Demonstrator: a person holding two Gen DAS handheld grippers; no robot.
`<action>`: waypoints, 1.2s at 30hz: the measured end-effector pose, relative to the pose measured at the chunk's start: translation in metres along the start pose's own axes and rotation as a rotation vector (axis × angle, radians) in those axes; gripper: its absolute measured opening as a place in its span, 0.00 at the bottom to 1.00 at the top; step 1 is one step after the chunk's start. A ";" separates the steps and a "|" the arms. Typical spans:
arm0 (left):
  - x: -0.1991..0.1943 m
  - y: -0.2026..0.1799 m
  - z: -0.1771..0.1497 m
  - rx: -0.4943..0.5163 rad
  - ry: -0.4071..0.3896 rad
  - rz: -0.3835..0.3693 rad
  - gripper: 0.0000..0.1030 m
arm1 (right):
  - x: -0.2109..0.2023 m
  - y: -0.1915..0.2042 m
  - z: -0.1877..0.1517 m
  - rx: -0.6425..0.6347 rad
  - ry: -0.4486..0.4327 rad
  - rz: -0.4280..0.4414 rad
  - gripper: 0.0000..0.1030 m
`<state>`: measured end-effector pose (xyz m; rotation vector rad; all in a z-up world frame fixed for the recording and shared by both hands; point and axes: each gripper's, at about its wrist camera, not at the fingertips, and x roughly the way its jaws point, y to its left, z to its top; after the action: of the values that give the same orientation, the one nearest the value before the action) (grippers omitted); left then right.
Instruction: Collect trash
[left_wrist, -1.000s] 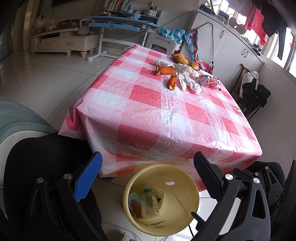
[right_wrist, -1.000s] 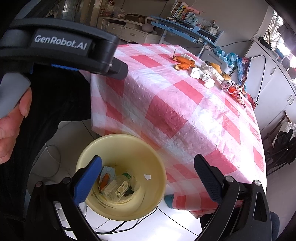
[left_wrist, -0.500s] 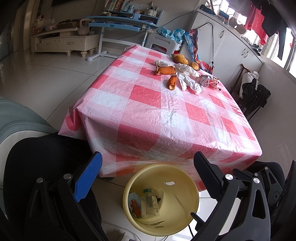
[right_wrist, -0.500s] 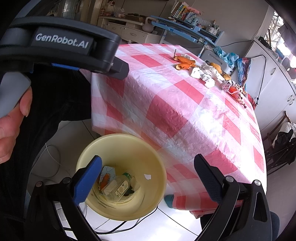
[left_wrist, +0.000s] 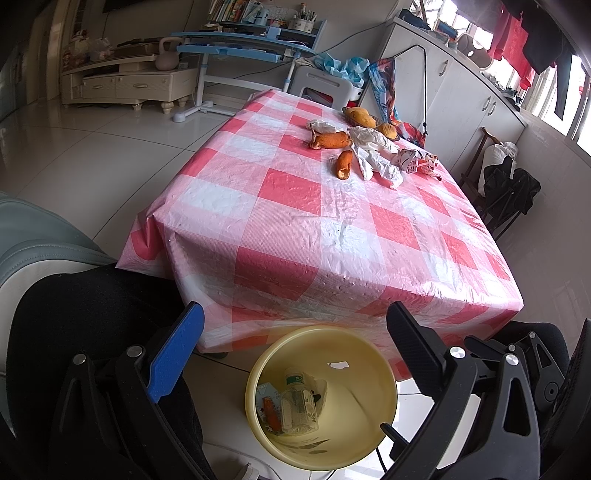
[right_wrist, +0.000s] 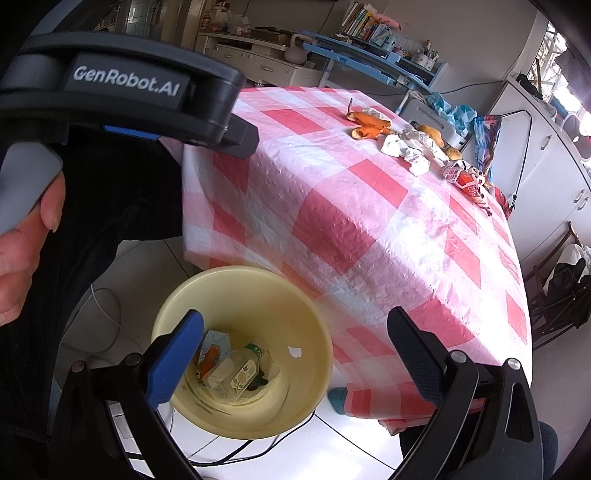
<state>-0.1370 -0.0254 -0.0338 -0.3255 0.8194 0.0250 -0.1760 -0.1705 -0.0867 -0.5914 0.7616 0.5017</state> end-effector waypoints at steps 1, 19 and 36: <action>0.000 0.000 0.000 0.001 0.000 0.000 0.93 | 0.000 0.000 0.000 0.000 0.000 0.000 0.92; -0.037 0.003 0.030 0.030 -0.173 0.031 0.93 | -0.030 -0.009 0.013 -0.001 -0.149 -0.041 0.92; 0.086 -0.048 0.130 0.125 -0.040 0.037 0.91 | 0.015 -0.110 0.051 0.156 -0.129 -0.050 0.92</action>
<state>0.0220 -0.0416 0.0001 -0.1918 0.7835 0.0148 -0.0742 -0.2140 -0.0343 -0.4280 0.6549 0.4260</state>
